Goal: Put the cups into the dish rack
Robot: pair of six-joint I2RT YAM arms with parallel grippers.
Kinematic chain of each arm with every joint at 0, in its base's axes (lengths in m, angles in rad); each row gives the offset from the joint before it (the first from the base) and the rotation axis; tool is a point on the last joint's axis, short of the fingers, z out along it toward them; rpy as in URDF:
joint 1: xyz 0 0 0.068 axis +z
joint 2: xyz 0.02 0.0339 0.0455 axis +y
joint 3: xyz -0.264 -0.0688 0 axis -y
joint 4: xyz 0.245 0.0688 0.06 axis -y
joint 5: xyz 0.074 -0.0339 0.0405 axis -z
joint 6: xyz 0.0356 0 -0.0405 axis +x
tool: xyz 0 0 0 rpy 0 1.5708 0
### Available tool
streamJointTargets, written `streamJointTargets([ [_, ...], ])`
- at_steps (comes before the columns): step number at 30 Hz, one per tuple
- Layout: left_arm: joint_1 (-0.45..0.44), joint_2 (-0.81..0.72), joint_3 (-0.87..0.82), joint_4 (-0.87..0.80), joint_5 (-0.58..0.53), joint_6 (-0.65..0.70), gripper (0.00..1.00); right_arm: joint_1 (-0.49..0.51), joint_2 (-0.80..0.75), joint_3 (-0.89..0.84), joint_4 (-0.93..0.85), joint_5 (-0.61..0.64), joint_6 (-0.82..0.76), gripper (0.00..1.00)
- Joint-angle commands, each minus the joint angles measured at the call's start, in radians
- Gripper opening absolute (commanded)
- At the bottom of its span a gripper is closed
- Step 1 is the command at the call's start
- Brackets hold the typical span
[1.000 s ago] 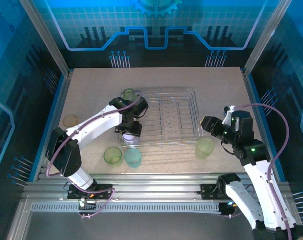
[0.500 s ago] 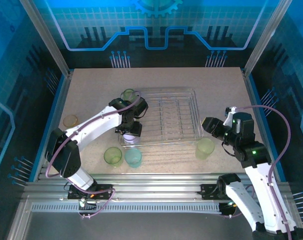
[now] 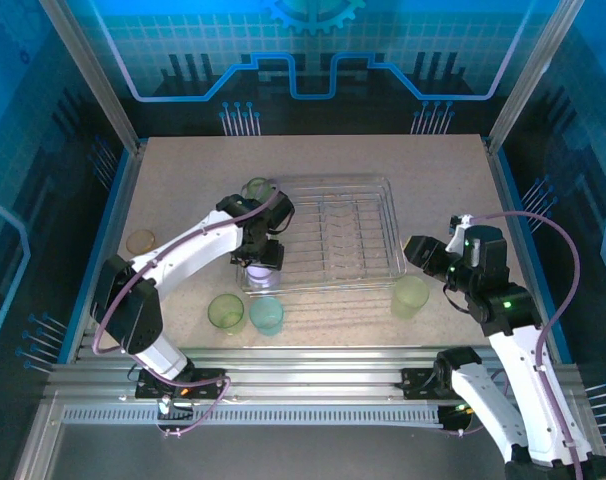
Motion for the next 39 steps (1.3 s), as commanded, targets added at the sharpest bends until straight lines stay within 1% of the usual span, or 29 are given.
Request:
streamJointTargets([
  [1,0.015,0.035,-0.02,0.055,0.08,-0.016,0.57,-0.019,0.001,-0.006,0.002,-0.015,-0.006,0.53],
  [7,0.017,-0.006,-0.009,0.08,0.097,-0.01,0.53,-0.019,0.004,-0.01,0.012,-0.012,-0.008,0.52],
  [10,0.018,-0.019,-0.005,0.083,0.091,-0.001,0.52,-0.019,0.006,-0.013,0.014,-0.012,-0.01,0.52],
  [18,0.017,-0.006,0.006,0.044,0.066,0.001,0.52,-0.018,0.001,-0.035,0.022,-0.022,-0.003,0.52],
  [23,0.017,0.039,0.011,-0.006,0.035,-0.003,0.52,-0.019,0.001,-0.042,0.022,-0.037,0.018,0.52],
  [29,0.015,0.055,0.002,-0.024,0.019,-0.009,0.6,-0.02,0.023,-0.037,0.028,-0.078,0.013,0.52],
  [31,0.016,0.045,-0.003,-0.023,0.011,-0.01,0.64,-0.02,0.027,-0.033,0.025,-0.082,0.004,0.52],
  [39,0.017,0.036,-0.007,-0.056,-0.035,-0.007,0.67,-0.022,0.029,-0.034,0.022,-0.087,-0.006,0.53],
])
